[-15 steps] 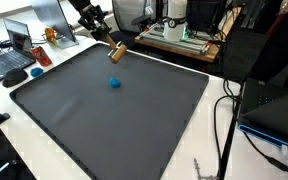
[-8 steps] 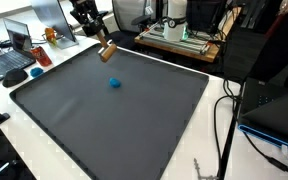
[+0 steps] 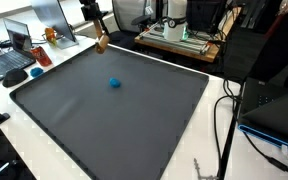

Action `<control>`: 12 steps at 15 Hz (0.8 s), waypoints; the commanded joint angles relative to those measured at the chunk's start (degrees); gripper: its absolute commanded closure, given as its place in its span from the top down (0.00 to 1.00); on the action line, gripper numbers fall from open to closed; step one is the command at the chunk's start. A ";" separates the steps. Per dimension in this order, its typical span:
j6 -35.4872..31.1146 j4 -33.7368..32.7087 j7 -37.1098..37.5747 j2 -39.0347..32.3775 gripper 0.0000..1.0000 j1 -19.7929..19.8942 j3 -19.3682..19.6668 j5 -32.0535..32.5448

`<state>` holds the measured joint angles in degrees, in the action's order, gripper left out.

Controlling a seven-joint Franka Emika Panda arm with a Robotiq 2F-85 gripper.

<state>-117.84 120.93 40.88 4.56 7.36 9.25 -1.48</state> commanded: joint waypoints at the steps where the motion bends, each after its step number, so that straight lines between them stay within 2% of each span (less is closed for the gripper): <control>1: -4.12 4.23 -5.35 5.73 0.22 -1.43 -3.21 -0.14; 4: -6.30 4.94 -8.96 6.72 0.22 -3.33 -6.61 0.36; 5: -4.21 3.02 -6.53 4.36 0.47 -1.89 -5.81 -0.13; 8: -5.00 3.53 -7.38 4.86 0.47 -3.11 -7.53 -0.12; 9: -5.01 3.54 -7.69 4.86 0.22 -3.08 -7.50 -0.12; 10: -6.89 3.74 -6.26 4.10 0.22 -2.83 -7.98 2.32; 12: -7.95 3.88 -7.74 2.34 0.22 -3.71 -8.65 2.43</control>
<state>-123.33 124.59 33.25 8.69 3.91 1.92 -0.76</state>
